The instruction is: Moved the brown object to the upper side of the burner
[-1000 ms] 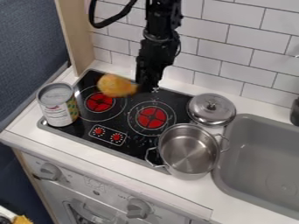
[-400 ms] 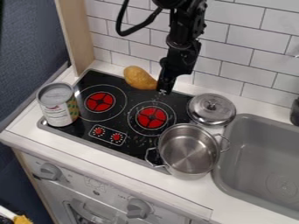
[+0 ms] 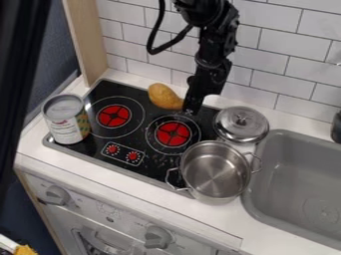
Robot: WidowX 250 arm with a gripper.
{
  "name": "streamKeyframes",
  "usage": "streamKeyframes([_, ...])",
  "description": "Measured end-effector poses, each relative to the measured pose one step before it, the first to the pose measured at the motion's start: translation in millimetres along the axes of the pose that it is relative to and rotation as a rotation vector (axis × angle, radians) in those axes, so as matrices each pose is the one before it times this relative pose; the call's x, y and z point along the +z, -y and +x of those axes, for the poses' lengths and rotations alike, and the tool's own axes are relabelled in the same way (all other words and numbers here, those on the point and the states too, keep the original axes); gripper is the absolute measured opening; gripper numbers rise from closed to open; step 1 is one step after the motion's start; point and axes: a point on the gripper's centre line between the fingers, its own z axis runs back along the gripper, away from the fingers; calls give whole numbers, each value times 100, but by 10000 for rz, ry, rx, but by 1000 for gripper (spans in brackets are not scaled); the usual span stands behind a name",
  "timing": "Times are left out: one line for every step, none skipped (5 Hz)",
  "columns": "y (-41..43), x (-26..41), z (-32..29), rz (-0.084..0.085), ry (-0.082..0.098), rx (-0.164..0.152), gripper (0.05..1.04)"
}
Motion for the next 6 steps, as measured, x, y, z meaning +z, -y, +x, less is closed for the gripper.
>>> streamKeyframes([-309,-827,350,-200,-30,26,215])
streamKeyframes([-106,-96,55,-79,-14,291,266])
streamKeyframes([148,-280,-164,-88,-230,239,547])
streamKeyframes([180,-155,4,-17,7,71,859])
streamKeyframes([117,585,-147,138,65,34,1009])
streamKeyframes([-257,1899,-237,376,214,143,1005])
